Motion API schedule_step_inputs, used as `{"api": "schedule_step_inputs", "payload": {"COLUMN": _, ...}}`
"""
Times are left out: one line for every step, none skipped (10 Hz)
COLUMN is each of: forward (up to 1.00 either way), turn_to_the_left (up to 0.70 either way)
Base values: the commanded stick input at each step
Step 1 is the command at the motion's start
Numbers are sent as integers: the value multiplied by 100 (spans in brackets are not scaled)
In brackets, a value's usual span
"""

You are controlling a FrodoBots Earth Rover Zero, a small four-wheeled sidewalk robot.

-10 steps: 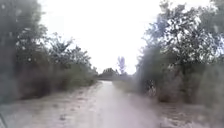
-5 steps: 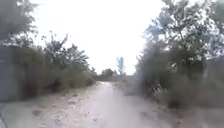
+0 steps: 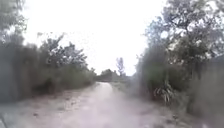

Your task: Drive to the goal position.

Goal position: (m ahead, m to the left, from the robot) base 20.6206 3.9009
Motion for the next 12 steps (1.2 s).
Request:
{"api": "schedule_step_inputs", "payload": {"forward": 85, "turn_to_the_left": 0}}
{"api": "schedule_step_inputs", "payload": {"forward": 85, "turn_to_the_left": 0}}
{"api": "schedule_step_inputs", "payload": {"forward": 85, "turn_to_the_left": 0}}
{"api": "schedule_step_inputs", "payload": {"forward": 85, "turn_to_the_left": 0}}
{"api": "schedule_step_inputs", "payload": {"forward": 85, "turn_to_the_left": 0}}
{"api": "schedule_step_inputs", "payload": {"forward": 85, "turn_to_the_left": 0}}
{"api": "schedule_step_inputs", "payload": {"forward": 85, "turn_to_the_left": 0}}
{"api": "schedule_step_inputs", "payload": {"forward": 85, "turn_to_the_left": 0}}
{"api": "schedule_step_inputs", "payload": {"forward": 85, "turn_to_the_left": 0}}
{"api": "schedule_step_inputs", "payload": {"forward": 85, "turn_to_the_left": 0}}
{"api": "schedule_step_inputs", "payload": {"forward": 85, "turn_to_the_left": 0}}
{"api": "schedule_step_inputs", "payload": {"forward": 85, "turn_to_the_left": 0}}
